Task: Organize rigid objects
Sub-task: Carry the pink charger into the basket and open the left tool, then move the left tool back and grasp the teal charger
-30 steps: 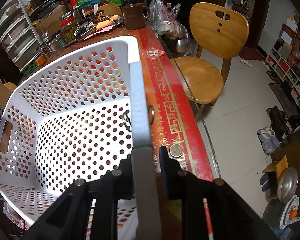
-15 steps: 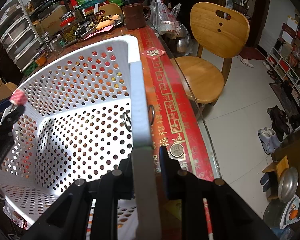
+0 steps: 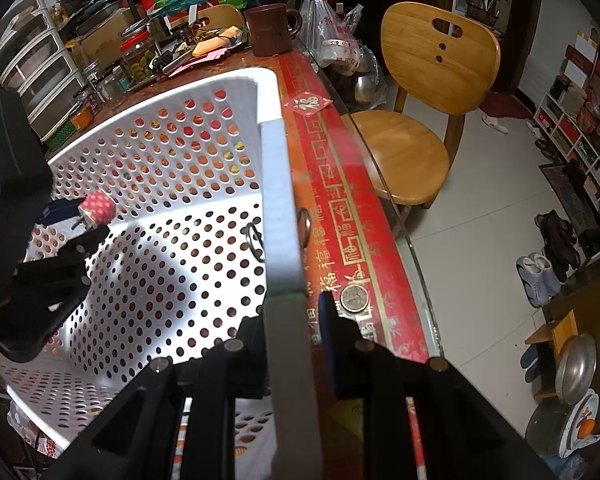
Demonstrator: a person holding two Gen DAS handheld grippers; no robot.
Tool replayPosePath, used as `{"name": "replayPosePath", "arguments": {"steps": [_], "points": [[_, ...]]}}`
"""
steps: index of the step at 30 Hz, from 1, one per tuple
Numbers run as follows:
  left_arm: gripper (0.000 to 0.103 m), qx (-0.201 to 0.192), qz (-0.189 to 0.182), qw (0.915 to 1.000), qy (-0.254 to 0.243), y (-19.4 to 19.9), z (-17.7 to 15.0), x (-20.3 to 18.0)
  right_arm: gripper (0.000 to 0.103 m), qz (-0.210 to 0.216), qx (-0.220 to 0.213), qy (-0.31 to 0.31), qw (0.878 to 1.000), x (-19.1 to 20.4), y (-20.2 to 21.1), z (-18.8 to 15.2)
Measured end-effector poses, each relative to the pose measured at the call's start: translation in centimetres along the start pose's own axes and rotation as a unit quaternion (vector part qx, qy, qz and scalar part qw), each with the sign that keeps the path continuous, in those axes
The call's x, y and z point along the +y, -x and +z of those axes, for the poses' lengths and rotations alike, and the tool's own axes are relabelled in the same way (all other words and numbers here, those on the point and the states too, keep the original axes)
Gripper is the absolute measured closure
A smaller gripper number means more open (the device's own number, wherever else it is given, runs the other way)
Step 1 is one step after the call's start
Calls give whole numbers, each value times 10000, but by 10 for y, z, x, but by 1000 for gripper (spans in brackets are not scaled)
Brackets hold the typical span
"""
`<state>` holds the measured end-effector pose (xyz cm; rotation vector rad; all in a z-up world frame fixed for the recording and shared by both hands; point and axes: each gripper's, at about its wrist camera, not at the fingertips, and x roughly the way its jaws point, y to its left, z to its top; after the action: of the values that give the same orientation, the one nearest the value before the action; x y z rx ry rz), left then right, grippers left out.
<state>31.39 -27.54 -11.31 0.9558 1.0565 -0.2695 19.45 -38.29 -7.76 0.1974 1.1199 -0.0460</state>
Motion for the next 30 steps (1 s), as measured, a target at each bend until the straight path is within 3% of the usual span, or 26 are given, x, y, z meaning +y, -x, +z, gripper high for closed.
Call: {"name": "replayPosePath", "arguments": {"steps": [8, 10, 12, 14, 15, 20, 23, 30], "points": [[76, 124, -31, 9999, -38, -9, 0, 2, 84, -10, 4, 10, 10000, 0, 0, 0], [71, 95, -61, 9999, -51, -8, 0, 3, 84, -14, 13, 10, 10000, 0, 0, 0], [41, 29, 14, 10000, -35, -7, -1, 5, 84, -19, 14, 14, 10000, 0, 0, -1], [22, -106, 110, 9999, -80, -2, -4, 6, 84, -19, 15, 9, 10000, 1, 0, 0], [18, -179, 142, 9997, -78, 3, -7, 7, 84, -23, 17, 8, 10000, 1, 0, 0], [7, -592, 541, 9967, 85, 38, -26, 22, 84, -42, 22, 1, 10000, 0, 0, 0], [6, -816, 550, 9947, 302, 62, -45, 38, 84, -43, 24, -2, 10000, 0, 0, 0], [0, -1293, 626, 9824, 1192, 129, -125, 121, 84, -39, 17, -2, 10000, -1, 1, -1]]}}
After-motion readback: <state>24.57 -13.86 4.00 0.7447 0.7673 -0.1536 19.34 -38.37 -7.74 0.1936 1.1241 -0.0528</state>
